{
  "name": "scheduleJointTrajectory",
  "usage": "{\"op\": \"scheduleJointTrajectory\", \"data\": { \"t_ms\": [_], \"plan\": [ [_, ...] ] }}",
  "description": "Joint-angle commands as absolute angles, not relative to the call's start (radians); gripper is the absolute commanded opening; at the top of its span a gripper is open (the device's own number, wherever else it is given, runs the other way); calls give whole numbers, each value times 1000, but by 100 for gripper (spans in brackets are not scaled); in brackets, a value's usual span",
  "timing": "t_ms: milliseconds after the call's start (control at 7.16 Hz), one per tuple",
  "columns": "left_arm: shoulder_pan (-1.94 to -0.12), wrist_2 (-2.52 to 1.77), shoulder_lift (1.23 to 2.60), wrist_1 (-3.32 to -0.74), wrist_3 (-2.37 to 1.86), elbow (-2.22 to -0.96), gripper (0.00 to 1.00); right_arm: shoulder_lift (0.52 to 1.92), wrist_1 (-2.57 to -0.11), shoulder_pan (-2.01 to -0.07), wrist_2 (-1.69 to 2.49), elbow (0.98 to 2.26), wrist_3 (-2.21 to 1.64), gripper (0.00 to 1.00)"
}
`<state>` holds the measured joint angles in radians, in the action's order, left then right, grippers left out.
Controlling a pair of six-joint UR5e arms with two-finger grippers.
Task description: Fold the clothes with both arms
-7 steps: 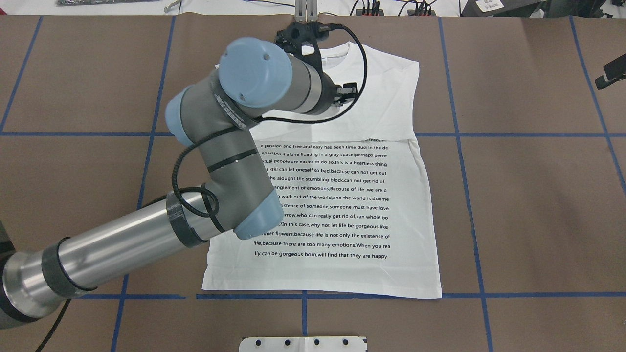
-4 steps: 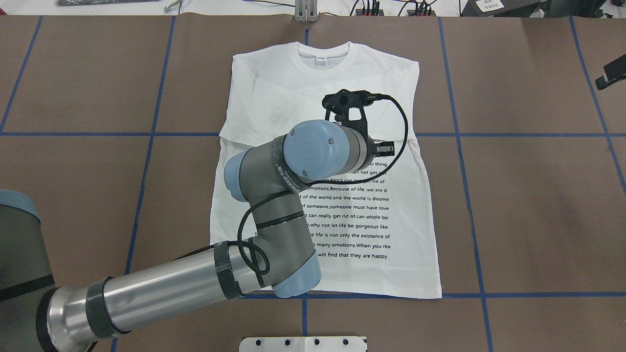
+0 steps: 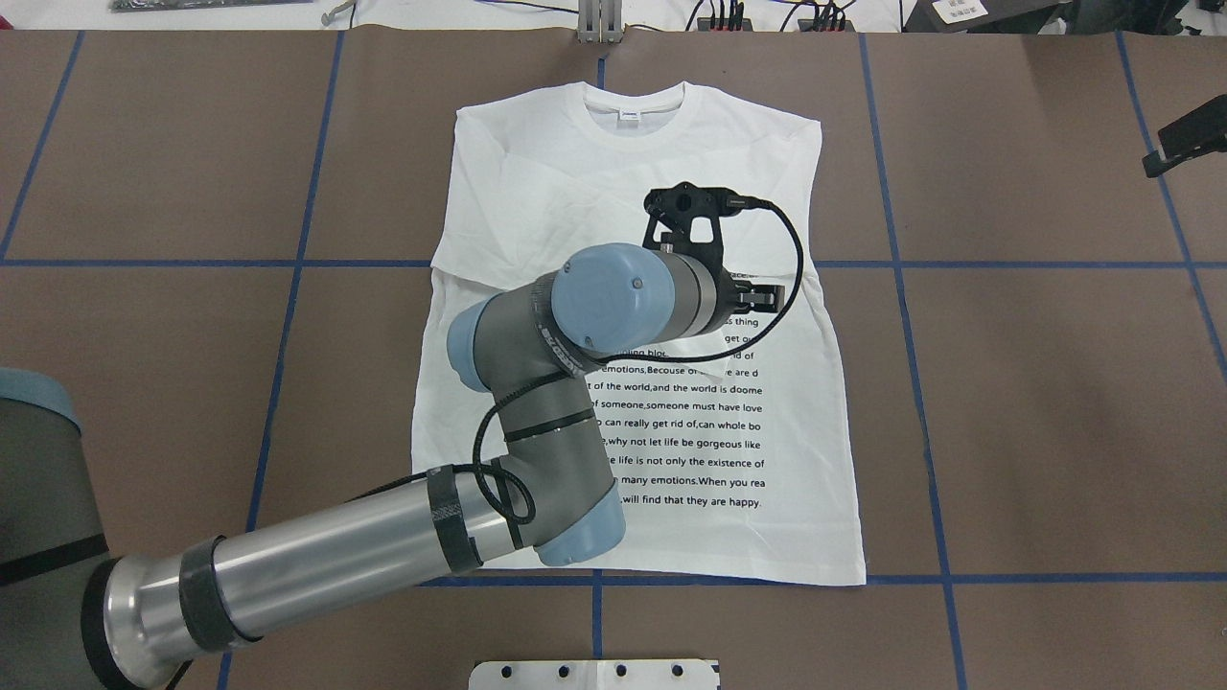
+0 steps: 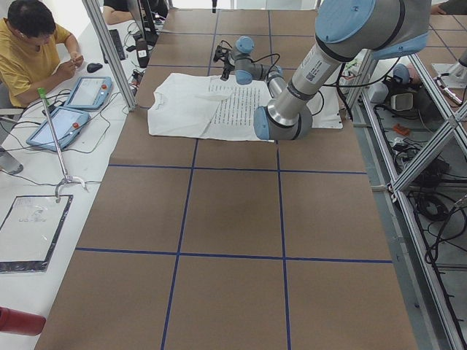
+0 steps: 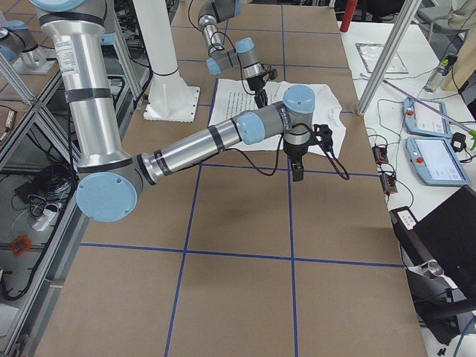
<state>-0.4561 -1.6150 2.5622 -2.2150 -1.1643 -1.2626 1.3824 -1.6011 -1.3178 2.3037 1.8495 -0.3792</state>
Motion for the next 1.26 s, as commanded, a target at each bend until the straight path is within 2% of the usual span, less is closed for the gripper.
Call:
{"op": "scheduleJointTrajectory", "data": {
  "t_ms": [0, 279, 698, 977, 1117],
  "plan": [
    [-550, -1724, 2499, -2099, -1033, -1342, 100, 1338, -1493, -1186, 2228, 1845, -600, 100],
    [-661, -1785, 2416, -2100, -863, -1382, 100, 1209, -1483, -1006, 2046, 1839, -884, 100],
    [-848, -1983, 2211, -2100, -547, -1538, 100, 957, -1614, -826, 1871, 1696, -1128, 100],
    [-978, -2115, 2058, -2102, -334, -1632, 100, 766, -1693, -726, 1780, 1518, -1256, 100],
    [-988, -2120, 2039, -2102, -313, -1644, 100, 670, -1694, -677, 1726, 1385, -1320, 100]
  ]
}}
